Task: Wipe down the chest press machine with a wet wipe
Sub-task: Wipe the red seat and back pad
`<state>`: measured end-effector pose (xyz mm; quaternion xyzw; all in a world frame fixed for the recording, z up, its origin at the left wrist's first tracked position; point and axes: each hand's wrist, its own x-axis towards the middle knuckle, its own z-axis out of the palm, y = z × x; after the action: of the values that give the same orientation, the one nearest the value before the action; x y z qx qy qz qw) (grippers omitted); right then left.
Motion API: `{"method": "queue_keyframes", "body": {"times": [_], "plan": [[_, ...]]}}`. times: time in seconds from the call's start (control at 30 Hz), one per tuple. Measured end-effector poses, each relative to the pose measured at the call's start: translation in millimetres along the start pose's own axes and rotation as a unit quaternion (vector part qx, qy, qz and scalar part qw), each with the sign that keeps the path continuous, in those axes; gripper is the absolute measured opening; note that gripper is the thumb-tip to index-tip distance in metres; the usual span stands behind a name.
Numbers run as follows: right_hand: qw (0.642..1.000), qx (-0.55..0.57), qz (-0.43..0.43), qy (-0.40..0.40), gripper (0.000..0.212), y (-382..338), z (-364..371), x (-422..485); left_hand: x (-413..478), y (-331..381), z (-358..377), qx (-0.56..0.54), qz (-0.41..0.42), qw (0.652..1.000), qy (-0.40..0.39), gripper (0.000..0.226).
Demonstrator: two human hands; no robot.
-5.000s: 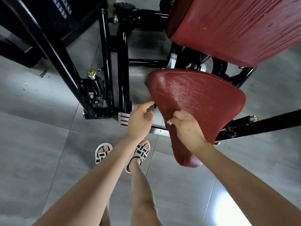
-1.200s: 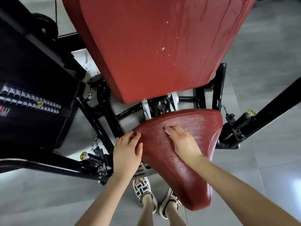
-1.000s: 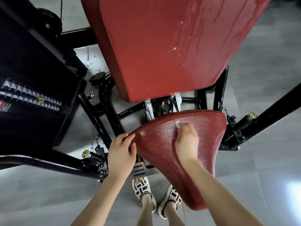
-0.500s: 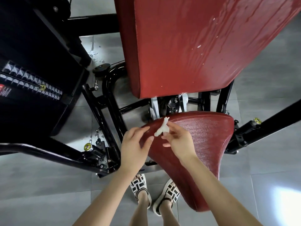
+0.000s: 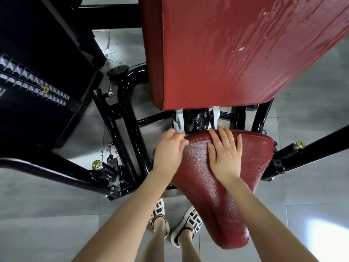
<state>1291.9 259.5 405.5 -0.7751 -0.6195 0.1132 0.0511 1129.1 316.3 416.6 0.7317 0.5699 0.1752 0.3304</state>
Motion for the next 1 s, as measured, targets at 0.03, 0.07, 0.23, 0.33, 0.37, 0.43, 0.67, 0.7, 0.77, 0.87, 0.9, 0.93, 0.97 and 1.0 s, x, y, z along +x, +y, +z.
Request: {"method": "queue_keyframes", "body": {"times": [0.03, 0.07, 0.23, 0.33, 0.37, 0.43, 0.67, 0.7, 0.77, 0.87, 0.9, 0.93, 0.97, 1.0], "plan": [[1.000, -0.009, -0.002, 0.003, 0.046, 0, 1, -1, 1, -7, -3, -0.043, -0.053, 0.998, 0.017, 0.017], [1.000, -0.018, -0.003, 0.004, 0.047, 0, 1, -1, 3, -11, -7, -0.101, -0.111, 0.988, 0.032, 0.019], [0.999, -0.034, 0.002, -0.004, 0.048, -2, 1, -1, 0, -22, -4, -0.081, -0.101, 0.989, -0.065, 0.036], [0.999, -0.038, -0.001, -0.004, 0.049, -2, 1, 0, -3, -30, -8, -0.001, -0.082, 0.992, -0.098, 0.039], [0.999, -0.039, -0.001, -0.003, 0.049, -2, 1, 0, -3, -33, -10, 0.016, -0.065, 0.994, -0.091, 0.038], [0.999, -0.041, -0.002, 0.000, 0.050, -3, 2, 0, -2, -38, -15, 0.019, -0.033, 0.997, -0.059, 0.033], [0.999, -0.049, -0.002, 0.011, 0.050, -3, 2, -1, 6, -30, -19, -0.055, 0.014, 0.998, -0.029, 0.014], [0.999, -0.052, -0.002, 0.014, 0.049, -4, 3, -1, 8, -26, -17, -0.050, 0.026, 0.998, -0.019, 0.013], [0.998, -0.056, -0.001, 0.019, 0.049, -5, 3, -1, 17, -13, -11, -0.062, 0.036, 0.997, -0.016, 0.015], [0.998, -0.056, 0.001, 0.023, 0.049, -5, 3, -1, 42, 0, -2, -0.104, 0.020, 0.991, -0.083, 0.017], [0.998, -0.056, 0.001, 0.024, 0.049, -4, 2, -1, 50, -1, 0, -0.112, 0.017, 0.987, -0.112, 0.018], [0.998, -0.057, -0.001, 0.024, 0.049, -4, 3, -1, 57, -7, 0, -0.115, 0.010, 0.983, -0.141, 0.018], [0.998, -0.058, -0.005, 0.025, 0.049, -3, 3, -1, 61, -16, -2, -0.115, -0.004, 0.979, -0.167, 0.020], [0.998, -0.060, -0.007, 0.026, 0.048, -3, 3, -1, 61, -28, -6, -0.116, -0.023, 0.975, -0.186, 0.021]]}}
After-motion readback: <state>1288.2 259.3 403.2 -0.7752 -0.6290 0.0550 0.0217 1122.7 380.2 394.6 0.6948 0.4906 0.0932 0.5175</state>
